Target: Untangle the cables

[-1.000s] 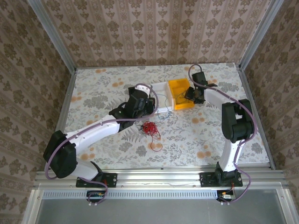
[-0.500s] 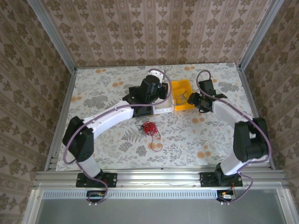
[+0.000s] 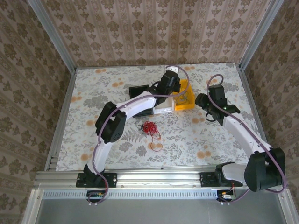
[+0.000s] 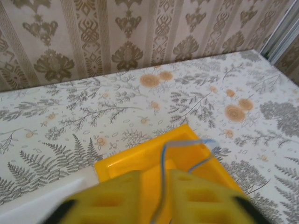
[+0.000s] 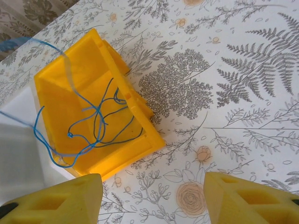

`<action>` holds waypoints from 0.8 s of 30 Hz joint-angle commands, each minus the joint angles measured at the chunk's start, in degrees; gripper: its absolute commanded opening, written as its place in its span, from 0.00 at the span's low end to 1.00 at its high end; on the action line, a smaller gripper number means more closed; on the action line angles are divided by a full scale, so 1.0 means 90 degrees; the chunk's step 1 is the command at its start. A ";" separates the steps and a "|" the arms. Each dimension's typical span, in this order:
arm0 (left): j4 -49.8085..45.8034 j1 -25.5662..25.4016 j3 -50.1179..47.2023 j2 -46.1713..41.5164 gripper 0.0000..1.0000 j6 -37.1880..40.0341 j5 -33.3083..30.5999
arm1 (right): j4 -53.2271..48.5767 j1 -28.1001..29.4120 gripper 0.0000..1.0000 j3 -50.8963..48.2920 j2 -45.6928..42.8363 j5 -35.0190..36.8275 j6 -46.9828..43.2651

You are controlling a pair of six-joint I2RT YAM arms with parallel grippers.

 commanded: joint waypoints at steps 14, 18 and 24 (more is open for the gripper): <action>-0.0688 0.0528 -0.3248 -0.3360 0.96 -0.0758 -0.0126 | 0.0410 0.1403 0.58 -0.0604 -0.0257 -0.0940 -0.0780; -0.1197 0.0550 -0.5232 -0.4834 0.91 -0.0891 -0.0187 | 0.0503 0.2710 0.58 -0.0566 0.0161 -0.1154 -0.1480; -0.1557 0.0760 -0.6997 -0.6324 0.80 -0.1025 0.0329 | 0.0177 0.4054 0.56 0.0178 0.1445 -0.1708 -0.2508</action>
